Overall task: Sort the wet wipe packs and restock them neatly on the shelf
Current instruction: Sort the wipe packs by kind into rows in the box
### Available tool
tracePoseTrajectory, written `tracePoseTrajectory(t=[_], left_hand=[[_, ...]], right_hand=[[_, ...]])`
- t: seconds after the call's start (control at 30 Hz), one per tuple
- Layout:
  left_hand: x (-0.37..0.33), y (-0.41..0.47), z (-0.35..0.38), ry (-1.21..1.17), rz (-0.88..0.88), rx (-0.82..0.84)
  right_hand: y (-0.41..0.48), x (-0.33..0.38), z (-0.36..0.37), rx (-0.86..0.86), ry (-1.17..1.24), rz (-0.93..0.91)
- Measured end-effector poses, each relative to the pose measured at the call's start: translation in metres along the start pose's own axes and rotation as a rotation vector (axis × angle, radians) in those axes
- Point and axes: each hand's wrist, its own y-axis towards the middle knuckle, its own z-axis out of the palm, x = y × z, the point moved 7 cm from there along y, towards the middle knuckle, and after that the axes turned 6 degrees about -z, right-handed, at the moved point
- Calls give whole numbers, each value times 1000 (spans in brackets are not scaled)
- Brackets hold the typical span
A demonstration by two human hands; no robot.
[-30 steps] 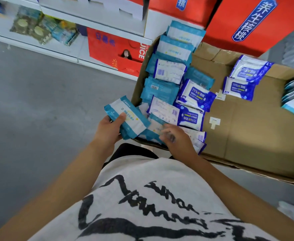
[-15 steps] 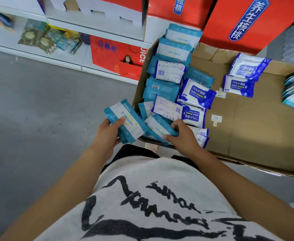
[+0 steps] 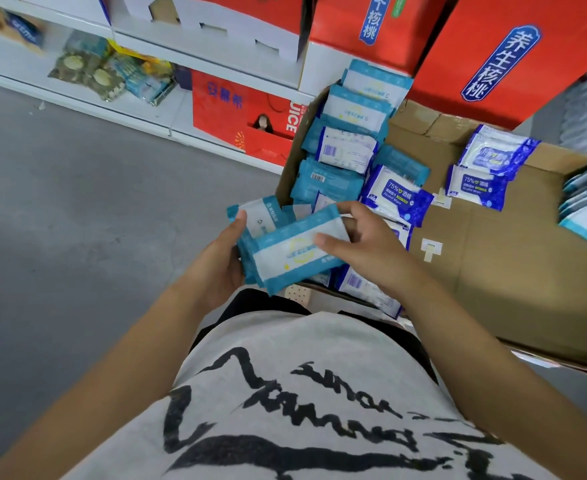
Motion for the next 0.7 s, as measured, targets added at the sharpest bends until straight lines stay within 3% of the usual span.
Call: tracePoseTrajectory(t=[0.17,0.33,0.5,0.57,0.7], left_hand=[[9,-12,12,165,-41,144],[12,-12,9,281,-50,124],[13,-6,-9,167,-108,15],[13,-4,-24,125,-125,-74],[14,-3,-44,84,-144,-199]], right_hand=[[23,10,22,29,-282,-116],[27,12,31,20,-383,-186],[34,-11,12,-87,-369,-71],[39,-30,0,-135,-482,27],[46,-80,-5,-58,-790,258]])
